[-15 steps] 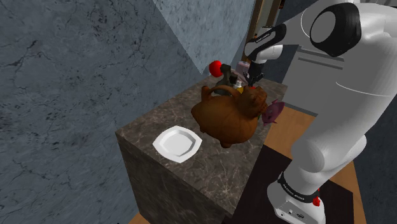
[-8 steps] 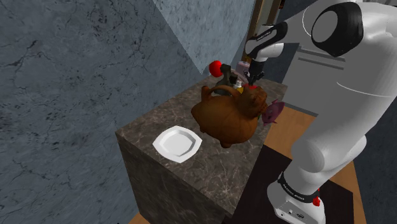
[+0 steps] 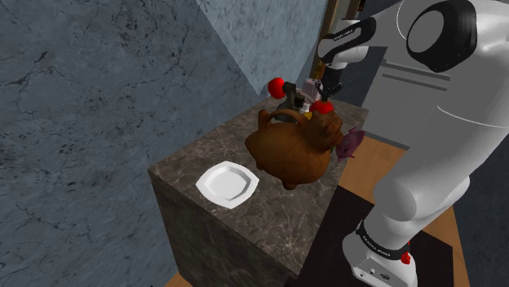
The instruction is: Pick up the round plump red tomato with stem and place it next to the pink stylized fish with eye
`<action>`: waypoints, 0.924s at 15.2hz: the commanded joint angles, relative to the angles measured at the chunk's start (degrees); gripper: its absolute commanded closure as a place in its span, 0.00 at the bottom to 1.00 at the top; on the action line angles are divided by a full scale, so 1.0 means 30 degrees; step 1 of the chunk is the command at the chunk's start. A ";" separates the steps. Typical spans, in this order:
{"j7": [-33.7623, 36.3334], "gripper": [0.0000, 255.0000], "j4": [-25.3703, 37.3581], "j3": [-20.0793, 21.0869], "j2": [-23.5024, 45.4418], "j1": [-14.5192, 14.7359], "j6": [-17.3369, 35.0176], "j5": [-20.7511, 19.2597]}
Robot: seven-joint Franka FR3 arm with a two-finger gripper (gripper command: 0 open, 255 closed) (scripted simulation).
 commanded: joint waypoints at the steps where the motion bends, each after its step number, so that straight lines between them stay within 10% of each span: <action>1: 0.0010 1.00 0.0392 0.0009 -0.0098 0.0017 -0.0490 -0.0023; 14: -0.0067 1.00 0.3029 0.0034 -0.0718 0.0073 -0.3718 -0.0147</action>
